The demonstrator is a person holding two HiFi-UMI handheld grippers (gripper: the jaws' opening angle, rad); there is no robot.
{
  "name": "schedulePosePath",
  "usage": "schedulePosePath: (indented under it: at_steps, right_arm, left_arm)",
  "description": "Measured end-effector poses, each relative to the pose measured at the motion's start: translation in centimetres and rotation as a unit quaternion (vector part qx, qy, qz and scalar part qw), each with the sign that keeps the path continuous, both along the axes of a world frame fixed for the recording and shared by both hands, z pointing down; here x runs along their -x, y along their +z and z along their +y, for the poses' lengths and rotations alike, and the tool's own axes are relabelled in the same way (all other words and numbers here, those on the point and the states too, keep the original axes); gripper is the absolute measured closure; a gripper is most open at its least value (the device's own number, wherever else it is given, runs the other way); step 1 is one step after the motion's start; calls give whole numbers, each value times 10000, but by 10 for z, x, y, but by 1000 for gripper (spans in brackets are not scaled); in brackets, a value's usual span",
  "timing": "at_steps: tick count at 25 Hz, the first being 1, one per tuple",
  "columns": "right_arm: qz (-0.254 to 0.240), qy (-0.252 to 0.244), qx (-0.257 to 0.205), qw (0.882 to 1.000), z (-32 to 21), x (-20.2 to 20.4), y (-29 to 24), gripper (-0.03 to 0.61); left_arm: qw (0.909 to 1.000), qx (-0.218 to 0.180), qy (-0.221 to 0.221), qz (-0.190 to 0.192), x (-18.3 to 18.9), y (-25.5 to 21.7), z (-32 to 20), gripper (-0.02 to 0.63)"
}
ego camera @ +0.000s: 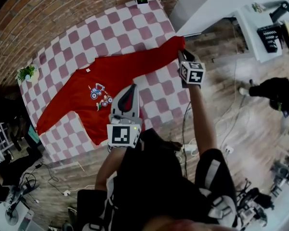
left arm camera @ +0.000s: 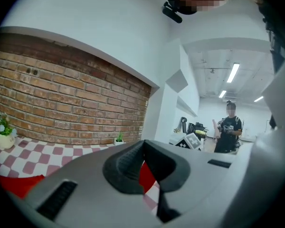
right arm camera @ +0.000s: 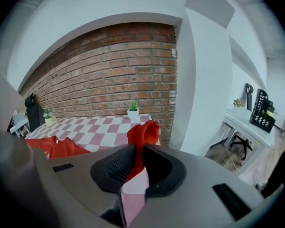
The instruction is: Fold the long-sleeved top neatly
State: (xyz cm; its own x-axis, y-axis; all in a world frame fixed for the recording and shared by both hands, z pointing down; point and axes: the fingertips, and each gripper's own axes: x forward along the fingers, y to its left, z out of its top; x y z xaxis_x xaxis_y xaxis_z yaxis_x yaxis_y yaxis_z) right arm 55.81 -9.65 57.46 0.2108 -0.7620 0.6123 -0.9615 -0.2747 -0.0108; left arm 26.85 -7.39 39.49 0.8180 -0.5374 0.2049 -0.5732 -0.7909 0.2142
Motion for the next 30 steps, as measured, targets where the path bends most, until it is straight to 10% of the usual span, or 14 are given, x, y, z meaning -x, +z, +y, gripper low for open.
schedulePosePath:
  at_steps: [30]
  right_arm:
    - [1342,-3033,-1158,9363,-3,327,-159,522]
  left_arm:
    - [9731,-173,-2290,-199,279,-48,101,607]
